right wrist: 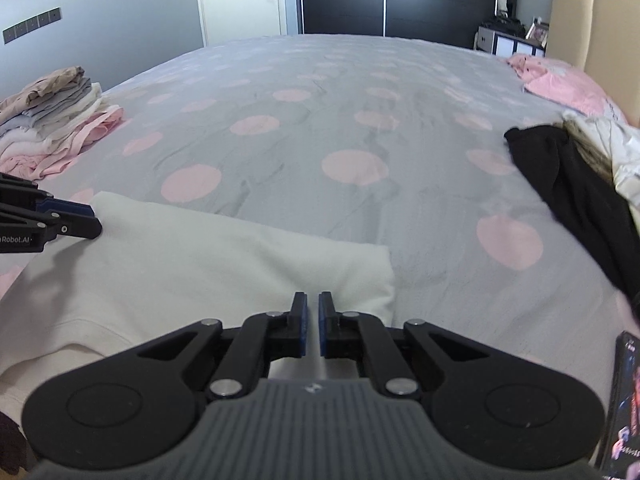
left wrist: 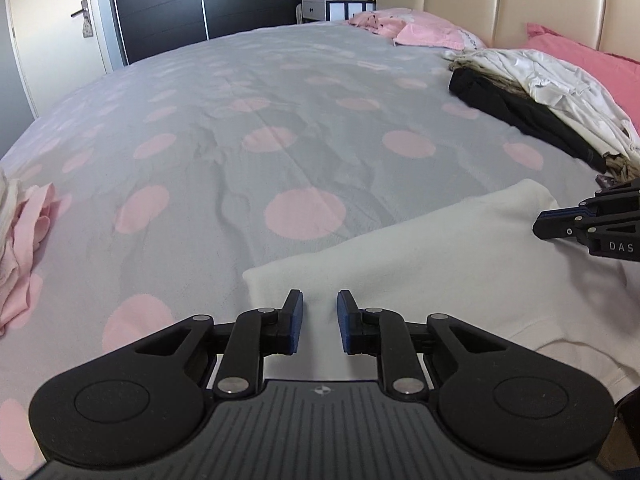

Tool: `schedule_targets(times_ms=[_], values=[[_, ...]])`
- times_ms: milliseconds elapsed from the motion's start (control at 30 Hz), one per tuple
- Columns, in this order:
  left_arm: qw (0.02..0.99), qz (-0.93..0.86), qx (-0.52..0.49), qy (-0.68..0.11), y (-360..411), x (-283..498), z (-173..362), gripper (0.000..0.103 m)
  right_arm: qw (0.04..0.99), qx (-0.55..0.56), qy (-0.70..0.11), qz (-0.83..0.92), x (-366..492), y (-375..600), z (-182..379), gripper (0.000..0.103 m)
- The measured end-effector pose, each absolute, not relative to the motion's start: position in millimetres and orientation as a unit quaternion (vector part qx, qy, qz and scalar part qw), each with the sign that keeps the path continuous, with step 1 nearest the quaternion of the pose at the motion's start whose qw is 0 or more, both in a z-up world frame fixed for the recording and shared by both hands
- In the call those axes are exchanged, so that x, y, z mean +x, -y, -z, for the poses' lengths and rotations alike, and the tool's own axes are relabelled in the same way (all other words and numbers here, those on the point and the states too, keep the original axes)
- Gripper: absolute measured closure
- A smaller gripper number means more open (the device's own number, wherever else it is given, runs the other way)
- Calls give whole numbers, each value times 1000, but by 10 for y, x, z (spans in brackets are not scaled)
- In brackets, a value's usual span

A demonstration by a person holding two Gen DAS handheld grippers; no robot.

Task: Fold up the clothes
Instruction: 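Pinch the folded shirt edge with both grippers and press it flat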

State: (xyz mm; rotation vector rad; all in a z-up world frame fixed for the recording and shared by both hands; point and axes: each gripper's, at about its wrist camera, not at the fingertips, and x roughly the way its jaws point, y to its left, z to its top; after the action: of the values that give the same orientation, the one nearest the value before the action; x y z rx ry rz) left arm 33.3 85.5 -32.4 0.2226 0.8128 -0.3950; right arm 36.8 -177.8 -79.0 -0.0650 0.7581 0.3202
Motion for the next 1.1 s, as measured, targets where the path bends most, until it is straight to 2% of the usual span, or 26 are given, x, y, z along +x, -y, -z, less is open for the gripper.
schedule_targets(times_ms=[333,467,500,567,600,733,800,867,1100], values=[[893,193,108,-393,-858,352,413,86,914,-32,-370,-161,373,1795,830,100],[901,186,90,-381,-922,281,316,81,917,-15,-360,-171,299,1862,729,91],[903,184,85,-378,-942,257,283,79,918,-6,-356,-173,272,1890,687,82],[908,179,64,-374,-1008,207,214,65,920,7,-350,-173,221,1956,614,71],[909,177,52,-374,-1046,185,182,62,921,13,-348,-172,198,1991,581,67],[899,173,11,-402,-1203,136,141,56,918,27,-365,-150,139,2157,531,65],[891,166,-15,-421,-1303,120,162,53,911,38,-386,-138,124,2253,547,57],[877,162,-48,-450,-1405,124,231,49,901,56,-407,-139,111,2331,589,53],[839,163,-112,-507,-1560,115,456,45,863,103,-471,-150,115,2394,809,53]])
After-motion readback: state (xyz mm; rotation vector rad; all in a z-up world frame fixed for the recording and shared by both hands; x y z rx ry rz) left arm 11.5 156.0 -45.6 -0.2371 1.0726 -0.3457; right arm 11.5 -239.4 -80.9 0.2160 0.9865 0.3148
